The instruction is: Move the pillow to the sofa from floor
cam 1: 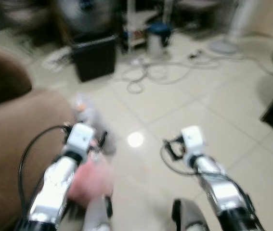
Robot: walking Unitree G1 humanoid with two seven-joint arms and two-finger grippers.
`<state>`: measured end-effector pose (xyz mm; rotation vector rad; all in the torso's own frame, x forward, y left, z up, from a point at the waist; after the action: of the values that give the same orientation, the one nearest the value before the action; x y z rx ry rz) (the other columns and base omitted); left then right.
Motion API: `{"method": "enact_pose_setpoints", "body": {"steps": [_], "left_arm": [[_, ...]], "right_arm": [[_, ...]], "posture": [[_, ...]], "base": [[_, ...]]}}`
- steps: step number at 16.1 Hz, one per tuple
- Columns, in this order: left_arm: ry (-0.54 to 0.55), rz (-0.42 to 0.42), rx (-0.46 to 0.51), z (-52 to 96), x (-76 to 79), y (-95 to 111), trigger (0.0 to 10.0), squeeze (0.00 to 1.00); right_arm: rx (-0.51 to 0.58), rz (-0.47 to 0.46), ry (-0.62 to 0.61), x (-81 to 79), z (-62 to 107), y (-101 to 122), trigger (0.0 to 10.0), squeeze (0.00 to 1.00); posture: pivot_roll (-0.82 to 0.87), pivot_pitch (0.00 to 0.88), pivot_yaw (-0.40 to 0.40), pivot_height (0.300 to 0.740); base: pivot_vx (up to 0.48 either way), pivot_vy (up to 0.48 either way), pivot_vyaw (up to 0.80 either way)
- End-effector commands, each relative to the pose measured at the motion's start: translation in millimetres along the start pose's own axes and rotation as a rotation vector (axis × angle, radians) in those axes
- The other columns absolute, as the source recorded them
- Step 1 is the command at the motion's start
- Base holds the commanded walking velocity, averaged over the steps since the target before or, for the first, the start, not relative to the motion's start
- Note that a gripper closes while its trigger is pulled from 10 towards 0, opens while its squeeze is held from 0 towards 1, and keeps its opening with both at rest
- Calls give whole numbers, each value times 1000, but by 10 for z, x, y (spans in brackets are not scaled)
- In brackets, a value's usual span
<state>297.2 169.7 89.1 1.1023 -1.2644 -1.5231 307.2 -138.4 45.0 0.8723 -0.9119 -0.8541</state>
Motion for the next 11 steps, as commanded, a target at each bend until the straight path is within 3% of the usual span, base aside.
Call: {"method": "enact_pose_setpoints", "body": {"steps": [1,2,5,11], "left_arm": [[-21,11,2,-3,71,-2,10000,0],[-20,11,2,-4,72,-1,10000,0],[-18,10,1,-2,67,0,10000,0],[-35,-11,-36,-25,85,-64,10000,0]], "right_arm": [[-18,10,-14,64,19,-26,10000,0],[-13,1,-17,66,17,-24,10000,0],[-19,-28,-32,94,15,-47,10000,0],[-35,-4,-16,86,34,-102,10000,0]], "posture": [[52,0,32,566],[52,0,32,566],[54,0,30,566],[44,0,37,566]], "base": [[281,0,800],[281,0,800],[279,0,0],[0,0,0]]}}
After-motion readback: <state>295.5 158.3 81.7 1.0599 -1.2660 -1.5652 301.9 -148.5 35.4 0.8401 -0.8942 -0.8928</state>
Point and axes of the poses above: a point about 5 cm out from each wrist's last joint towards the gripper, its own z axis pointing back from the gripper into the wrist, its own y axis along the axis of the wrist's last joint, x = y × z, the point moved 2 cm from there along -z, pointing out of the wrist towards the gripper, and after that the axes turned 12 degrees about z, right-handed, at the moved point
